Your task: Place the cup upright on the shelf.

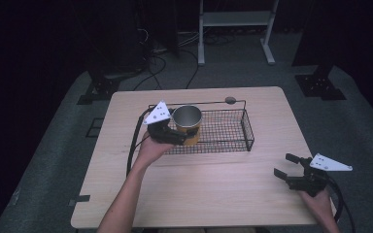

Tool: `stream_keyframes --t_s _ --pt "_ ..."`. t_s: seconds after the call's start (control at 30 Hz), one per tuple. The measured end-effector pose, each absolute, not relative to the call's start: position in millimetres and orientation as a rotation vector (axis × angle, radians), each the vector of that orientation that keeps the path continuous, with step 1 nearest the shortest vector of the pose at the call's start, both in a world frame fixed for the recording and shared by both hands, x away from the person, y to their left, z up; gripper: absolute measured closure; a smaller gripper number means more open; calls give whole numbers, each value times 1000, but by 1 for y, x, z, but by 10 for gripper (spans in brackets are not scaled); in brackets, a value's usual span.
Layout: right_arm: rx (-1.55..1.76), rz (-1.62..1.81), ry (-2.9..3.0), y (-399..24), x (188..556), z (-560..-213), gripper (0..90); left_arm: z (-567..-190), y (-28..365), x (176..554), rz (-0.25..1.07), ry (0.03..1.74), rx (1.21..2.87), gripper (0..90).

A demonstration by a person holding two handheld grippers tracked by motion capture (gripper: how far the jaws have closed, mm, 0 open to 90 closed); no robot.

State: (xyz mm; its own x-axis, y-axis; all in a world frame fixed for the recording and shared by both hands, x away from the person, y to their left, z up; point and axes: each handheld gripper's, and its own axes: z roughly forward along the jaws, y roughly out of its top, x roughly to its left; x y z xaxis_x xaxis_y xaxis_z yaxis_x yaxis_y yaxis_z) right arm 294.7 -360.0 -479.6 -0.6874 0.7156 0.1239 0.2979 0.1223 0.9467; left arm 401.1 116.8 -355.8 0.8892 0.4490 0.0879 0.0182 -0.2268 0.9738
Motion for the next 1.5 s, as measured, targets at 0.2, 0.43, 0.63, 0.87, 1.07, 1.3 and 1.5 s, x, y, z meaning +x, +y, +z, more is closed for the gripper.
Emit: stream_keyframes --t_s 0.2,0.43,0.63,0.87,1.07,1.3,1.5 --pt "978 1586 2043 -360 295 -480 137 -354 116 412 411 351 1767 128" --pt "978 1588 2044 -360 295 -480 137 -354 115 429 404 359 1768 128" --pt "980 1589 2045 -360 295 -480 137 -356 111 437 404 353 1756 128" --pt "978 1590 2046 -360 295 -480 137 -360 109 446 395 361 1776 128" --pt "977 1590 2048 -360 295 -480 137 -362 105 455 406 353 1792 128" --pt "973 1589 2048 -360 295 -480 137 -367 103 463 424 343 1786 128" --pt "975 1590 2049 -360 295 -480 137 -376 99 471 427 339 1792 128"
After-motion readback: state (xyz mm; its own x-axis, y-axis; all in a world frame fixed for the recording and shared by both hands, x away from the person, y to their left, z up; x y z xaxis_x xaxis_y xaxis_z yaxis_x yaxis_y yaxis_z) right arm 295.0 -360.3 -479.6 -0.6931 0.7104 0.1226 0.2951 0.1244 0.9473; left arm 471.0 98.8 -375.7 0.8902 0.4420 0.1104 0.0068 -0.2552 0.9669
